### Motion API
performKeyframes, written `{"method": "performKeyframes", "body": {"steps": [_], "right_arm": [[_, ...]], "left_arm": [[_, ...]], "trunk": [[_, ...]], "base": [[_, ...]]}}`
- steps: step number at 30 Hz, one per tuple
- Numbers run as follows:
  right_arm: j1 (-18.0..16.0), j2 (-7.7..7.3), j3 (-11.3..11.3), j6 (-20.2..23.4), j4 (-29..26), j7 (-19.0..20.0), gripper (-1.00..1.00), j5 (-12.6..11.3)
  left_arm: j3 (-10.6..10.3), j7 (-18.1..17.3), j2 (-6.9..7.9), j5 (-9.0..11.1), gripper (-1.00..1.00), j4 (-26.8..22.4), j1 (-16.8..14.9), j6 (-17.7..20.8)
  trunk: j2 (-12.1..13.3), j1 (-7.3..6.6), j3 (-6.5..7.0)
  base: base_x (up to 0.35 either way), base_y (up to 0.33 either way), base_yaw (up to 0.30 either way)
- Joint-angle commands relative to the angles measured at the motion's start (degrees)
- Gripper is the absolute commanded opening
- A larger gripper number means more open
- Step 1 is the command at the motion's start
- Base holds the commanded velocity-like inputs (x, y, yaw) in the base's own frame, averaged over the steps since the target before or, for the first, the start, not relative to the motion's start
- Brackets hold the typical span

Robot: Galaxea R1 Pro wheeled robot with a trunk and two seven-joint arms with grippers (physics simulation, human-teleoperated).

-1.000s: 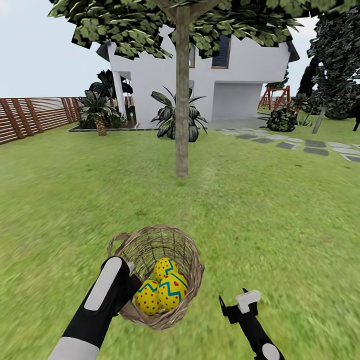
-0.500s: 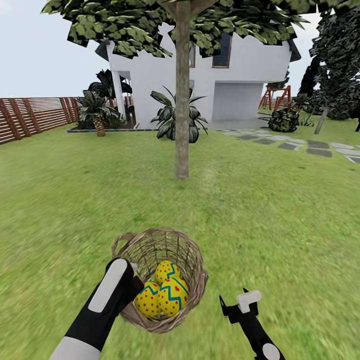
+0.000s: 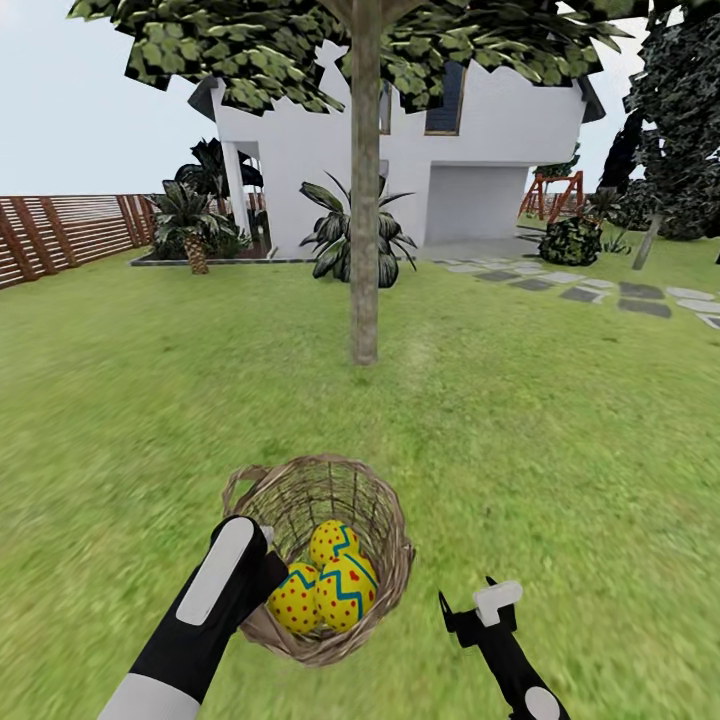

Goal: Take the three Easter eggs out of the wicker basket on the lawn in the garden, then place them on the lawn next to a single tree (choose any tree) so that all three eggs are next to the same tree and none are left in the basket.

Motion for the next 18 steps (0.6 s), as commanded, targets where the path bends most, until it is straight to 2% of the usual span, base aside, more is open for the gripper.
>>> {"method": "performKeyframes", "body": {"steps": [1,18], "right_arm": [[0.00,0.00,0.01,0.00,0.02,0.00,1.00,0.00],[0.00,0.00,0.02,0.00,0.12,0.00,1.00,0.08]], "left_arm": [[-0.03,-0.24,-0.03,0.00,-1.00,0.02,-0.03,0.28],[-0.27,-0.18,-0.13,0.01,-1.00,-0.02,-0.03,0.36]], "trunk": [[-0.01,0.00,0.00],[-0.01,0.00,0.00]], "base": [[0.334,0.000,0.000],[0.298,0.000,0.000]]}}
